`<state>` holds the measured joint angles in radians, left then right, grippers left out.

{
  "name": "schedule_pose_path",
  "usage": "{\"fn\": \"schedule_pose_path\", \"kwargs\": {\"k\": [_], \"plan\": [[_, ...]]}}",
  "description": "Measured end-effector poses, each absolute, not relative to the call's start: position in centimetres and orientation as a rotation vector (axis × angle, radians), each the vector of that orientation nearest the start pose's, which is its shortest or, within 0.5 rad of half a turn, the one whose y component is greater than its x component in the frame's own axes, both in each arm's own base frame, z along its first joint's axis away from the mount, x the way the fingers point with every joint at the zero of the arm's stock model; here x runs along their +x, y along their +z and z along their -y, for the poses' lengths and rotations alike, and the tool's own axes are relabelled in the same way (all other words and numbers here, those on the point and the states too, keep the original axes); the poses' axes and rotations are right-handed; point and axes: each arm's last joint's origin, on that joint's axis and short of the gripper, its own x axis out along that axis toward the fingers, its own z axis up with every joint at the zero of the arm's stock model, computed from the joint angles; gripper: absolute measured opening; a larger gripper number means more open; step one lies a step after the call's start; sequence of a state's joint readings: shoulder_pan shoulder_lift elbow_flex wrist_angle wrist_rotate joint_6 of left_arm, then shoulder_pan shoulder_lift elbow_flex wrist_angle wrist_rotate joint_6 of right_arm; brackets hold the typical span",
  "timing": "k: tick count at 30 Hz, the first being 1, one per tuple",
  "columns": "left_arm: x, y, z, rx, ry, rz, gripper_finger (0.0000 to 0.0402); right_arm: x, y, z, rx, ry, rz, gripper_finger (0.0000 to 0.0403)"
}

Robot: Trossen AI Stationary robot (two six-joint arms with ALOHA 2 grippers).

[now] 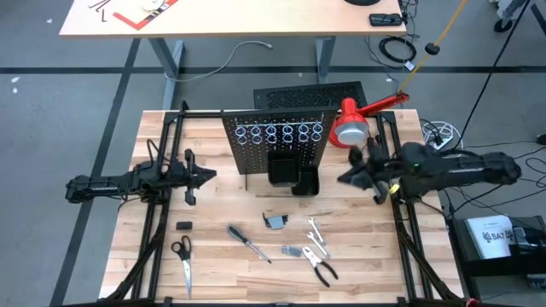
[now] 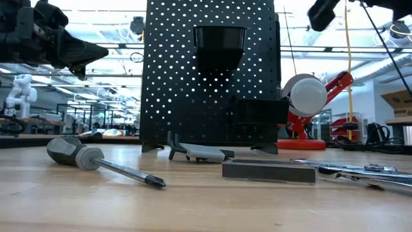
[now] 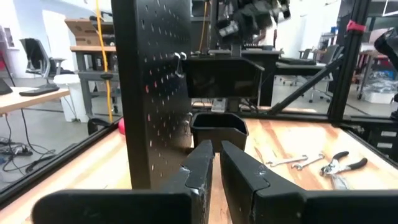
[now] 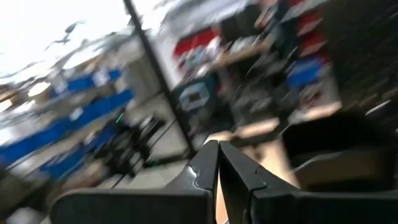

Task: Hang tools onto peg board
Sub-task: Hang the wrench on the pegboard

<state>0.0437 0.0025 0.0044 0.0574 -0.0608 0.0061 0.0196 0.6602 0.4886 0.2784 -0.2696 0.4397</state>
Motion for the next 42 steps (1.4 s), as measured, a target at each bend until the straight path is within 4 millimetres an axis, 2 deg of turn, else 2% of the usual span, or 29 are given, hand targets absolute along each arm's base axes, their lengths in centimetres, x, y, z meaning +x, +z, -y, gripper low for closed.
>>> {"fn": "schedule_pose_path", "kwargs": {"k": [7,11,14,17,23,26,30,32,36,42], "plan": [[9.7,17.1,-0.6,-0.071,0.104,0.066,0.0041,19.8,28.3,-3.1,0.468,0.429,-0.141,0.0009],[9.7,17.1,-0.6,-0.073,0.104,0.066,0.0041,22.2,27.3,-3.8,0.494,0.371,-0.112,0.0009],[9.7,17.1,-0.6,-0.074,0.103,0.066,0.0041,23.5,26.2,-4.4,0.517,0.445,-0.152,0.0009],[9.7,17.1,-0.6,-0.078,0.096,0.068,0.0041,24.3,26.0,-5.5,0.53,0.499,-0.198,0.0009],[9.7,17.3,-0.5,-0.126,0.078,0.092,0.0041,25.5,27.1,-8.2,0.404,0.495,-0.399,0.0013],[9.7,17.4,-0.5,-0.125,0.056,0.104,0.0041,25.5,27.5,-9.4,0.34,0.411,-0.592,0.0032],[9.7,17.4,-0.5,-0.125,0.056,0.104,0.0041,25.1,27.6,-11.3,0.306,0.296,-0.82,0.008],[9.7,17.4,-0.5,-0.125,0.056,0.102,0.0041,24.8,26.9,-12.4,0.31,0.247,-0.915,0.0108],[9.7,17.4,-0.5,-0.125,0.068,0.103,0.0041,24.8,24.2,-14.1,0.369,0.111,-1.072,0.015],[9.7,17.4,-0.7,-0.047,0.125,0.1,0.0041,26.1,20.2,-15.9,0.385,-0.088,-1.118,0.0158]]}}
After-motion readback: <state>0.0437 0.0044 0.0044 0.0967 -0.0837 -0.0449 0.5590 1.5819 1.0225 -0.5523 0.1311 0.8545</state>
